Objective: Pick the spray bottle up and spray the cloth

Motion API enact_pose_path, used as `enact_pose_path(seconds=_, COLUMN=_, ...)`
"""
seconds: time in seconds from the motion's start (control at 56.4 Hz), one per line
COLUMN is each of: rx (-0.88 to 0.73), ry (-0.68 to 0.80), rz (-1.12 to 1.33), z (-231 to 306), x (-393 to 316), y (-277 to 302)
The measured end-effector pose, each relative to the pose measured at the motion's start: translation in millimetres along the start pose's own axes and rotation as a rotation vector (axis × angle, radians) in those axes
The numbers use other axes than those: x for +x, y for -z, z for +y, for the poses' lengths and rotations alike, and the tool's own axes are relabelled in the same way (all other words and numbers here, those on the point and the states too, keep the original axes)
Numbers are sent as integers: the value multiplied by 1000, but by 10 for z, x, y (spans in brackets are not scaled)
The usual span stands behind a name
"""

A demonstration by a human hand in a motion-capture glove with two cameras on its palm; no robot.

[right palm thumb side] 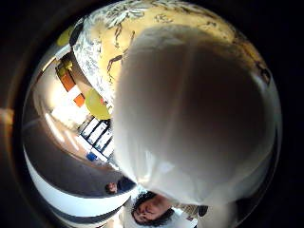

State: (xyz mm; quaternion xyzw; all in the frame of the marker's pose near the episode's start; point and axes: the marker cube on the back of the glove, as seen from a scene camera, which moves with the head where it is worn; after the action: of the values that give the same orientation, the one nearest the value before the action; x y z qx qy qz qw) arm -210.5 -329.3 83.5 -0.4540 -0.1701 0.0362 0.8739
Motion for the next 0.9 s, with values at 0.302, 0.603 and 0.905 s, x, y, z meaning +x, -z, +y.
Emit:
enact_pose_path(seconds=0.302, rx=592, ry=715, rz=-386, z=118, x=-1572, y=403)
enact_pose_path(seconds=0.603, rx=822, ry=1082, rz=-620, z=-578, x=-2620, y=86)
enact_pose_path(seconds=0.905, rx=893, ry=1094, rz=-680, z=-954, x=-2690, y=-75)
